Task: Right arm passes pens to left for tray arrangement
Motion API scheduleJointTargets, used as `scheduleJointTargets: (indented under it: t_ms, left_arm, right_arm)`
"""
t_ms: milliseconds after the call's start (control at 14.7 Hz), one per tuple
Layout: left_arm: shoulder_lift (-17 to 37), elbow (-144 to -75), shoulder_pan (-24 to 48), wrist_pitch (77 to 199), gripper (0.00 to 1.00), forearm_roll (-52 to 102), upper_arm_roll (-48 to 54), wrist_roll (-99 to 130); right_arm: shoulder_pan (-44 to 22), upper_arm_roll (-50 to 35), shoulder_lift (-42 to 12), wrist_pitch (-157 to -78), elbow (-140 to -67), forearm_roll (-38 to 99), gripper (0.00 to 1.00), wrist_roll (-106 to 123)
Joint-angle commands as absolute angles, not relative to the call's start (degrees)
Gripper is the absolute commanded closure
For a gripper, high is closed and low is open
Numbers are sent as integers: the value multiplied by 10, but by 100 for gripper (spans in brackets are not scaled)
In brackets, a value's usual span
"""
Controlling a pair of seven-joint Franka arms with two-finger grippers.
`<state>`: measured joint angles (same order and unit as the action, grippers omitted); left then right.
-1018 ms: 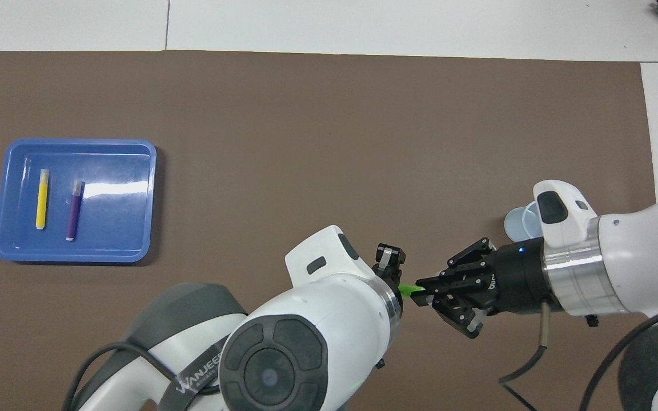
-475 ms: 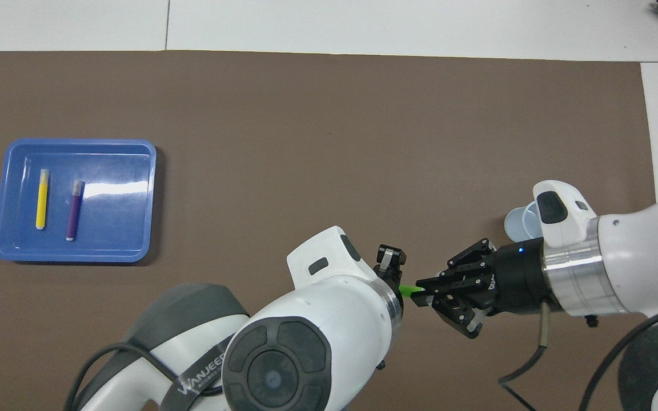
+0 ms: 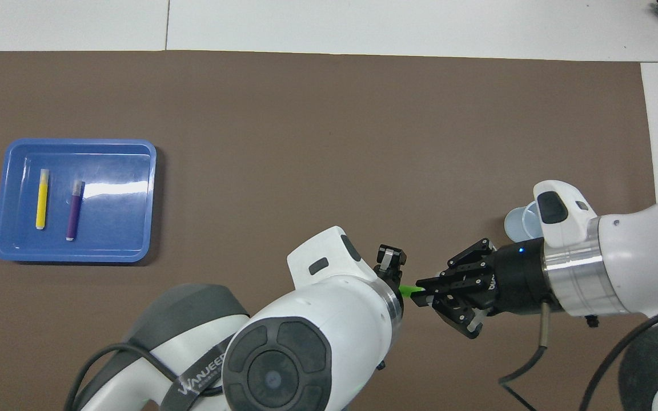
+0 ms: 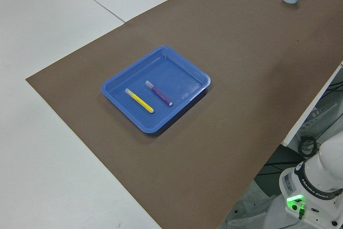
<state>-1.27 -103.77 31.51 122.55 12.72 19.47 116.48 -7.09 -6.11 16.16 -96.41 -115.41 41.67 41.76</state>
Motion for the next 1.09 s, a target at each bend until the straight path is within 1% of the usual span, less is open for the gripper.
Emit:
scheduleJointTargets:
  t_ms: [0, 68, 136, 204, 271, 339, 475, 747, 814, 882, 1018]
  left_arm:
    - [-23, -1041, 326, 1187, 83, 126, 192, 1158]
    - [-23, -1040, 326, 1187, 80, 126, 192, 1158]
    - [-23, -1040, 325, 1185, 70, 126, 191, 1158]
    - [-23, -1040, 325, 1185, 70, 126, 191, 1158]
    - [-23, -1040, 324, 1185, 78, 127, 191, 1158]
    - [-23, -1040, 324, 1185, 81, 127, 191, 1158]
    - [-24, -1039, 323, 1180, 78, 127, 191, 1158]
    - [-24, -1031, 320, 1173, 78, 127, 189, 1158]
    - [-24, -1029, 320, 1170, 70, 127, 187, 1158]
    - [-24, -1028, 320, 1169, 60, 126, 186, 1158]
    - [-24, -1028, 320, 1168, 56, 127, 185, 1146]
  right_arm:
    - [-59, -56, 163, -987, -1152, 424, 100, 427]
    - [-59, -56, 163, -986, -1152, 424, 100, 427]
    - [-59, -56, 163, -986, -1152, 424, 100, 427]
    - [-59, -56, 163, -986, -1152, 424, 100, 427]
    - [-59, -56, 163, -986, -1152, 424, 100, 427]
    - [-59, -56, 163, -986, -1151, 424, 100, 426]
    - [-59, -56, 163, -987, -1151, 425, 100, 425]
    - [-59, -56, 163, -986, -1151, 425, 100, 425]
    - [-59, -56, 163, -986, -1151, 425, 100, 425]
    - [-59, -56, 163, -986, -1151, 425, 100, 425]
    - [-59, -56, 163, -986, -1151, 426, 100, 426]
